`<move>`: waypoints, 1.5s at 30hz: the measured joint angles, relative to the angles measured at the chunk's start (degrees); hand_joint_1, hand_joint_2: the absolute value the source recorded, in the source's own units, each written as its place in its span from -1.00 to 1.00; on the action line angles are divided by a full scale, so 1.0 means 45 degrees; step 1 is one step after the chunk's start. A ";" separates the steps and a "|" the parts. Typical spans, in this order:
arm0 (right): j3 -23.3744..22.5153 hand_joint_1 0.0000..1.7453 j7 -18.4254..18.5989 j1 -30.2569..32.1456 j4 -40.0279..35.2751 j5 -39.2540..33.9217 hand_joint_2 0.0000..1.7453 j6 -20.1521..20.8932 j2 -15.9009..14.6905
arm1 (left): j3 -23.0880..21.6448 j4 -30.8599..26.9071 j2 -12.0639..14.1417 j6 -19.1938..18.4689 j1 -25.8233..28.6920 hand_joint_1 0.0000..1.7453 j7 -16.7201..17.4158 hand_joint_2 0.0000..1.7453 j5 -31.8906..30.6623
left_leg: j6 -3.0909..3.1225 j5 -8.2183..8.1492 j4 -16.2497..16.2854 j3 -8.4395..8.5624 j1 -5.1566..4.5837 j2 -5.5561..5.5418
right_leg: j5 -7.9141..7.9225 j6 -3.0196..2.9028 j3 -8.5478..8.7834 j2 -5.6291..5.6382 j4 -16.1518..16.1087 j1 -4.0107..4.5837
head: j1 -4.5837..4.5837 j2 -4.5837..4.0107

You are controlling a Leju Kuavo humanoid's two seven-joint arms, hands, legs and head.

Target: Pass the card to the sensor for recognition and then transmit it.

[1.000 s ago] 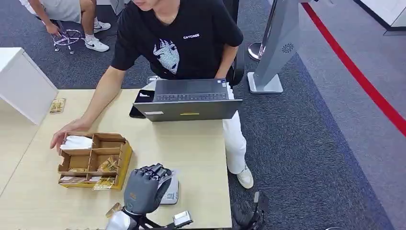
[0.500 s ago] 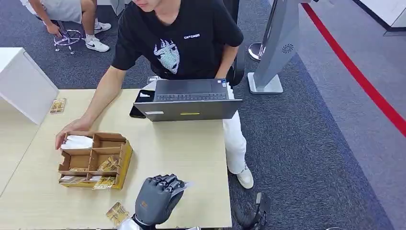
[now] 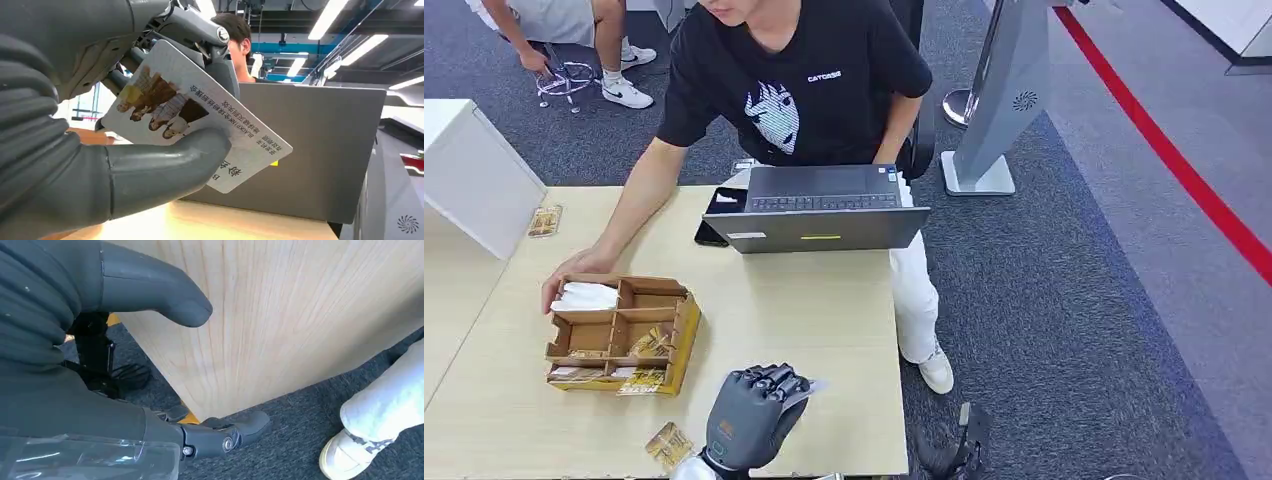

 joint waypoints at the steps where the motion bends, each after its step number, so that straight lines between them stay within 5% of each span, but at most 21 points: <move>1: 0.0000 -1.00 0.0000 0.0000 0.0000 0.0000 1.00 0.0000 0.0000 | 0.0000 0.0000 0.0000 0.0000 0.0000 1.00 0.0000 1.00 0.0000 | 0.0000 0.0000 0.0000 0.0001 0.0000 0.0000 | 0.0000 0.0000 0.0000 0.0000 0.0000 0.0000 | 0.0000 0.0000; 5: 0.0000 -1.00 0.0049 0.0023 0.0000 0.0169 1.00 0.0214 0.0000 | 0.0778 0.0005 0.0414 0.0932 0.0062 1.00 0.1865 1.00 0.0506 | -0.0010 0.0006 -0.0006 0.0010 0.0007 0.0007 | 0.0004 -0.0007 -0.0001 0.0006 0.0005 0.0006 | 0.0005 0.0000; 9: -0.0063 -1.00 0.0049 0.0101 0.0000 0.0447 1.00 0.0228 0.0000 | 0.3159 0.0073 0.0879 0.1034 -0.0017 1.00 0.0081 1.00 0.1243 | -0.0022 0.0027 -0.0007 0.0007 0.0008 -0.0019 | -0.0003 -0.0010 -0.0003 -0.0034 0.0030 0.0006 | -0.0073 0.0000; 16: -0.0083 -1.00 0.0049 0.0108 0.0000 0.0486 1.00 0.0243 0.0000 | 0.4318 0.0073 0.0860 0.1034 0.0054 1.00 -0.0219 1.00 0.1122 | -0.0014 0.0030 -0.0003 -0.0014 0.0001 -0.0038 | 0.0001 -0.0008 0.0001 -0.0057 0.0026 0.0001 | -0.0039 0.0000; 45: -0.0383 -1.00 0.0112 0.0100 -0.0039 0.0826 1.00 0.0248 0.0000 | 0.4158 0.0403 0.0185 0.0690 0.0308 1.00 -0.0374 1.00 -0.0335 | -0.0014 0.0030 -0.0002 -0.0017 0.0000 -0.0056 | 0.0002 -0.0008 0.0001 -0.0063 0.0025 0.0001 | -0.0034 0.0000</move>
